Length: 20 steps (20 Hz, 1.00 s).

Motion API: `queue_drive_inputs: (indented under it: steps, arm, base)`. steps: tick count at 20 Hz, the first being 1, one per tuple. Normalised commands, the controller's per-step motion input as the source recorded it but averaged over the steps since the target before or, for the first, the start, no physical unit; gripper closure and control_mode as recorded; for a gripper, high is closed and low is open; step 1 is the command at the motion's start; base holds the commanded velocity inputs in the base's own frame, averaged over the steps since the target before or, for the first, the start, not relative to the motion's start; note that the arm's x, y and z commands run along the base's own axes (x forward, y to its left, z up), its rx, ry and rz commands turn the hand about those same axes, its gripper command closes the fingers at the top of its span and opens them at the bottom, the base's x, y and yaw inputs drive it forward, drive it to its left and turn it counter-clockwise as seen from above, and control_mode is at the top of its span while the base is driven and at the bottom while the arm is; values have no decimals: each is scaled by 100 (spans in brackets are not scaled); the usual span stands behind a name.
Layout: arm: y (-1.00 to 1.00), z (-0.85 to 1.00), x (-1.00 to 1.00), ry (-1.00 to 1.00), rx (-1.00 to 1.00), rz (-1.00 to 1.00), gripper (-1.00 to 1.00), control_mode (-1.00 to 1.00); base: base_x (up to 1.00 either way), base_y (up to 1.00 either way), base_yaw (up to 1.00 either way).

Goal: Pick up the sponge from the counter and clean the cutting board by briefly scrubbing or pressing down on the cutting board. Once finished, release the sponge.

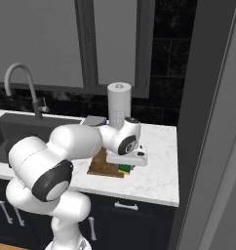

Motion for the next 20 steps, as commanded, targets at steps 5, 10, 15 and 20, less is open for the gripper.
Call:
queue_drive_inputs:
  steps: [5,10,15,20]
  arm:
    - [36,-24,22,5,-5,0,100,-100]
    - [0,-36,10,1,-4,0,100,-100]
    - [9,-14,4,0,-1,0,100,-100]
    - [62,0,0,0,-6,0,100,-100]
  base:
    - [0,0,0]
    - [0,0,0]
    - [0,0,0]
    - [0,0,0]
